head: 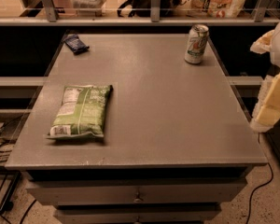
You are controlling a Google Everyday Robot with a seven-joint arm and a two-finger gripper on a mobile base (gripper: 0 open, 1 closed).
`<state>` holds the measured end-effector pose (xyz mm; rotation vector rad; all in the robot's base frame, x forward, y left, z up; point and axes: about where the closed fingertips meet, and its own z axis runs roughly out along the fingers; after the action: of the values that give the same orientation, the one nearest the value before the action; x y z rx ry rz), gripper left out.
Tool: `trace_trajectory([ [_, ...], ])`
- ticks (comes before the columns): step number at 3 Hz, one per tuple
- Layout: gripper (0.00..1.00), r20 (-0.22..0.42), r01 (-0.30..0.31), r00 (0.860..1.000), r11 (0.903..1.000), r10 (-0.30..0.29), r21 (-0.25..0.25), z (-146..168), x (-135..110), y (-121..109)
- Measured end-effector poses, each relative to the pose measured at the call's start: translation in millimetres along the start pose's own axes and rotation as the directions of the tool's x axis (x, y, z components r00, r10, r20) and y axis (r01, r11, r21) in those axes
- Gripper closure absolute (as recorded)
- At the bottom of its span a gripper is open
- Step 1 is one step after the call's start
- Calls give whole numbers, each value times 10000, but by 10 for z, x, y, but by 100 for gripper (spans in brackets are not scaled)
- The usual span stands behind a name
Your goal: Move 7up can near rxbar blueberry
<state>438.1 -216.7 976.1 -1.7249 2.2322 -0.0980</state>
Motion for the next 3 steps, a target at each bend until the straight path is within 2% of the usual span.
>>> trace_trajectory([
  [2, 0, 208, -53, 9998, 9999, 51, 99, -13, 1, -28],
  [3, 0, 885, -198, 9960, 9988, 158, 448, 3, 17, -152],
])
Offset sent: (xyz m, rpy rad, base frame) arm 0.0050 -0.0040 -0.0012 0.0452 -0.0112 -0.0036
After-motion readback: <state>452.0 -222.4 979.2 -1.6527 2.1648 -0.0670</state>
